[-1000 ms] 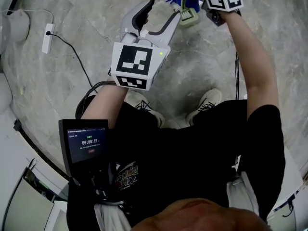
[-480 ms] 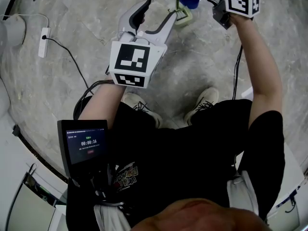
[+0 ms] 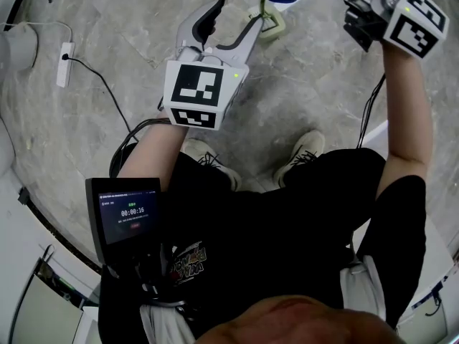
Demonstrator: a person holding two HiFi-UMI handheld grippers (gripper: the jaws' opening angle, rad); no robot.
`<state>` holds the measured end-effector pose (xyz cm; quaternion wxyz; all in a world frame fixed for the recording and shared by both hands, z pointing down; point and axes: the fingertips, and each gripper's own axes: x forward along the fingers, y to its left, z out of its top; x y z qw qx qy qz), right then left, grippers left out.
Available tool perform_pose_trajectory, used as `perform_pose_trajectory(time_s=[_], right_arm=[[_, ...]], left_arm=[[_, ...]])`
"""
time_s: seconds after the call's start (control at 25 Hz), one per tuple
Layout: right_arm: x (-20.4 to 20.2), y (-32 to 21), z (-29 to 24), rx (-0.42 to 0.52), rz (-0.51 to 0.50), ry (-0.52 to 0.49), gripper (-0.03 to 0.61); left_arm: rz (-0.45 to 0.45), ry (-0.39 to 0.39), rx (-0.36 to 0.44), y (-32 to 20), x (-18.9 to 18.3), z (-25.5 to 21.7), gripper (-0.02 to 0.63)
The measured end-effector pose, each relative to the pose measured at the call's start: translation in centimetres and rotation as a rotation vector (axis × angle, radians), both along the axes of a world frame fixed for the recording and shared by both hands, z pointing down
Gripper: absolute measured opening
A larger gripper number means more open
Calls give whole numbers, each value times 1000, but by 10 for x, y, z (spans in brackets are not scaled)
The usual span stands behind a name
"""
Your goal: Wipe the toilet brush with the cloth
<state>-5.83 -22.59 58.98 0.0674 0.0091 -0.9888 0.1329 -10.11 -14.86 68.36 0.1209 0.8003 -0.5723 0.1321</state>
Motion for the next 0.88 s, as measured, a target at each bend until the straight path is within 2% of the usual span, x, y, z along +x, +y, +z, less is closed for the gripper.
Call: perform_pose_trajectory(time_s=[0.2, 0.88], right_arm=[[12, 11, -22, 44, 10, -20, 92], [84, 14, 17, -18, 159, 10, 92]], left_arm=[[-4, -2, -1, 0, -1, 1, 256], [-16, -3, 3, -1, -4, 1, 256]])
